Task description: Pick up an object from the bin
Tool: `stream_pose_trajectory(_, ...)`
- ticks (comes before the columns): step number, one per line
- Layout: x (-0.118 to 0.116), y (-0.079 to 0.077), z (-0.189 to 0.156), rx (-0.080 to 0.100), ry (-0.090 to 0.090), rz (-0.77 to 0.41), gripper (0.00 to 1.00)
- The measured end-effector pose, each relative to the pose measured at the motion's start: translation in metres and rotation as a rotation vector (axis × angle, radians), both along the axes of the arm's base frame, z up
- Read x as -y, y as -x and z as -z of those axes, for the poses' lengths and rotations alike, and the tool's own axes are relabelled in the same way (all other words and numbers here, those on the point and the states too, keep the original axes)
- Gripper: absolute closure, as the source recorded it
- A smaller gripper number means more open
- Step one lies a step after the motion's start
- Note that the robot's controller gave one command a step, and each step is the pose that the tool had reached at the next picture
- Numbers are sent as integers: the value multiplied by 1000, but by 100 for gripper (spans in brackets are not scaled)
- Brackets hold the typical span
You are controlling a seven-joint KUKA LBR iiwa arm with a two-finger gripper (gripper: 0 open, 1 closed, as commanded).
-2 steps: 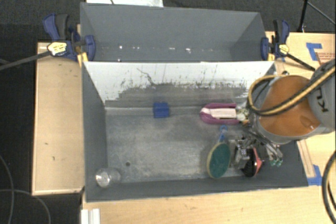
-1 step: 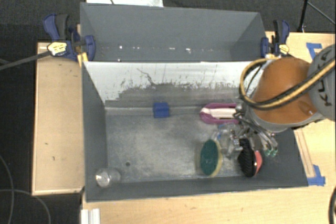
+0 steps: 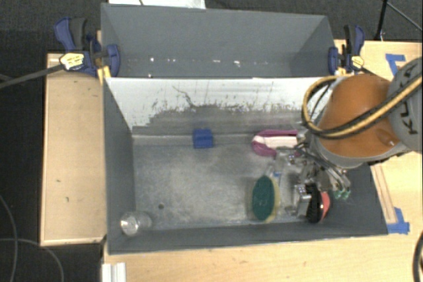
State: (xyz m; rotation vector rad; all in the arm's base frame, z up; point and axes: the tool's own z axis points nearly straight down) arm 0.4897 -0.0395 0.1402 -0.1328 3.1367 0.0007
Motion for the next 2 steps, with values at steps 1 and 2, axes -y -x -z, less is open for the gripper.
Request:
stream_pose_trajectory(1, -44, -10, 72, -9, 1, 33, 0)
stream_pose_trajectory(2, -43, -10, 68, -10, 0, 33, 100)
